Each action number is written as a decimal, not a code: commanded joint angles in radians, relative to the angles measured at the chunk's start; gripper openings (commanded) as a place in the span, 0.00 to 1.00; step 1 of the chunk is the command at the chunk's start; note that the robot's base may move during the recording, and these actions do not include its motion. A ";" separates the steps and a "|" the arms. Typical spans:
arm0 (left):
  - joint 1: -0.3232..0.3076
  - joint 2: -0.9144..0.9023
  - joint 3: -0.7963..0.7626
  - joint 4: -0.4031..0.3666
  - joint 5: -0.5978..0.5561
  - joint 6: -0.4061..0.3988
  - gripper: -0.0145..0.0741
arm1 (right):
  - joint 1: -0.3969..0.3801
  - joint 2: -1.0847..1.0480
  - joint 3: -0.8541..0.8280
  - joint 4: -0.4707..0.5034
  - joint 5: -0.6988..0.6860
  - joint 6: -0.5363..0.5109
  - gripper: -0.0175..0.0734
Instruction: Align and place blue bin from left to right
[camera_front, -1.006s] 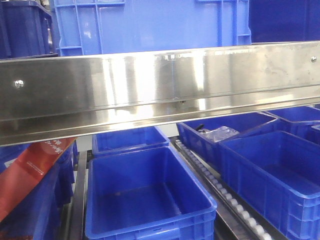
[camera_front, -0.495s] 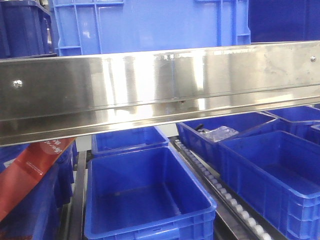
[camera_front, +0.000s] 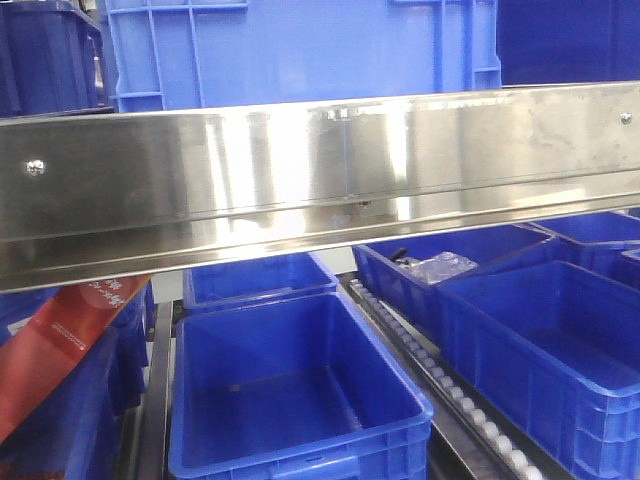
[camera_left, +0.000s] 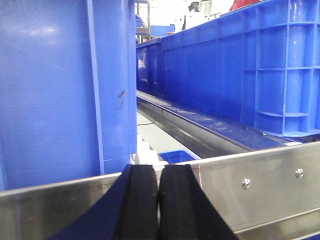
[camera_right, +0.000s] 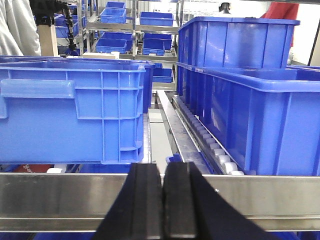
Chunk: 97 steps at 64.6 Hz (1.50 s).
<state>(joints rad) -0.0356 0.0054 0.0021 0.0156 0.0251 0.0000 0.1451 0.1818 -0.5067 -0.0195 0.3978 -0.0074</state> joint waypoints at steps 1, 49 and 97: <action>0.002 -0.005 -0.002 -0.007 -0.015 0.000 0.17 | 0.005 -0.005 0.001 -0.006 -0.031 -0.003 0.10; 0.002 -0.005 -0.002 -0.007 -0.015 0.000 0.17 | -0.178 -0.005 0.042 0.093 -0.077 -0.110 0.10; 0.002 -0.005 -0.002 -0.007 -0.017 0.000 0.17 | -0.330 -0.182 0.507 0.120 -0.259 -0.108 0.10</action>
<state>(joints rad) -0.0356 0.0054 0.0021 0.0156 0.0251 0.0000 -0.1794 0.0077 -0.0005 0.1221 0.1774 -0.1097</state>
